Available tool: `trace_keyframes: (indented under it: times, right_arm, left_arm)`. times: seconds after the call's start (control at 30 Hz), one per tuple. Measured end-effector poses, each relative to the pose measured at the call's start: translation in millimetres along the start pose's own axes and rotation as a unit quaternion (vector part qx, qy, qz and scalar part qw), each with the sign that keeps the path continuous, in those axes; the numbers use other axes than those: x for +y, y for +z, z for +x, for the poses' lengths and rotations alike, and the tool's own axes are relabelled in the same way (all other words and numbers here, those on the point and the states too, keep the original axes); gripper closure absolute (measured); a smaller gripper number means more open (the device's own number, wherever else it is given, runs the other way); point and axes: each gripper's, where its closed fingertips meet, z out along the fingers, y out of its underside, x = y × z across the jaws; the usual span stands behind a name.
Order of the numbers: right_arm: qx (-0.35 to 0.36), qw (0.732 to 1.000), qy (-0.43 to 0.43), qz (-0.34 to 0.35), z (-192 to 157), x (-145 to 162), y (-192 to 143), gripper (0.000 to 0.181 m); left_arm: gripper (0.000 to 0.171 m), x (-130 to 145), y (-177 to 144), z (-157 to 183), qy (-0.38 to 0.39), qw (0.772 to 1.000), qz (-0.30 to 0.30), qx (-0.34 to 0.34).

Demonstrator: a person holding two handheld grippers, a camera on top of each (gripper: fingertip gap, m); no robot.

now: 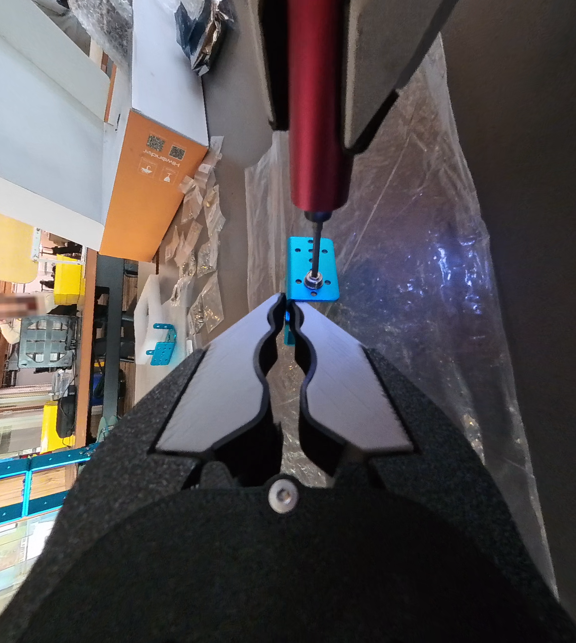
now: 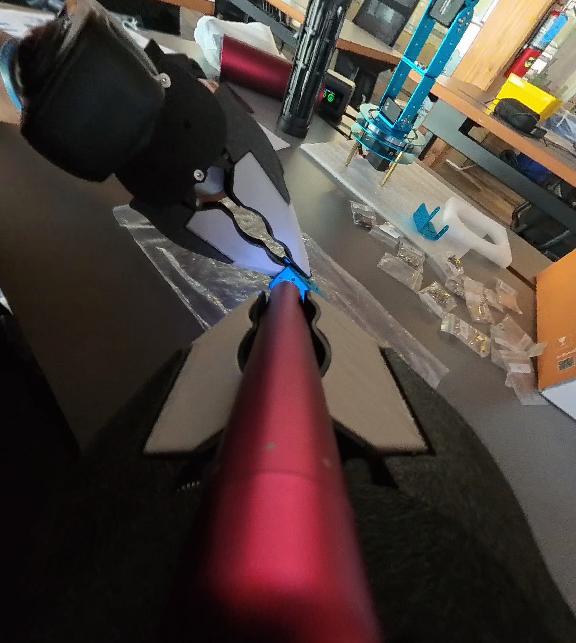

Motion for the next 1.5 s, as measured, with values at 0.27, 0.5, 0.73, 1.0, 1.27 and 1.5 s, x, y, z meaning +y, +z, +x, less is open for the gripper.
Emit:
trace_keyframes:
  times: [0.27, 0.5, 0.73, 1.0, 1.27, 1.5]
  right_arm:
    - [0.012, 1.000, 0.022, 0.005, -0.5, -1.0, 0.0, 0.160]
    - [0.018, 1.000, 0.018, 0.007, -0.4, -0.6, 2.0, 0.161]
    - [0.014, 0.999, 0.027, 0.008, -0.1, -0.2, 1.9, 0.161]
    - [0.013, 0.999, 0.032, 0.010, 0.3, 0.0, 1.8, 0.160]
    - [0.014, 0.999, 0.036, 0.011, 0.9, 0.4, 1.8, 0.161]
    - [0.014, 0.999, 0.038, 0.011, 0.9, 0.5, 2.0, 0.161]
  left_arm:
    - [0.171, 0.3, -0.2, 0.7, -0.011, 1.000, 0.003, 0.002]
    - [0.170, 2.3, -0.2, -0.8, -0.017, 1.000, -0.001, 0.002]
    - [0.171, 2.1, -0.7, -0.3, -0.016, 1.000, -0.001, -0.001]
    - [0.171, 2.2, -0.8, -0.2, -0.016, 1.000, -0.002, -0.002]
    - [0.171, 2.2, -0.5, -0.6, -0.016, 1.000, -0.004, -0.003]
    - [0.171, 2.7, -0.6, -0.7, -0.015, 1.000, -0.004, -0.005]
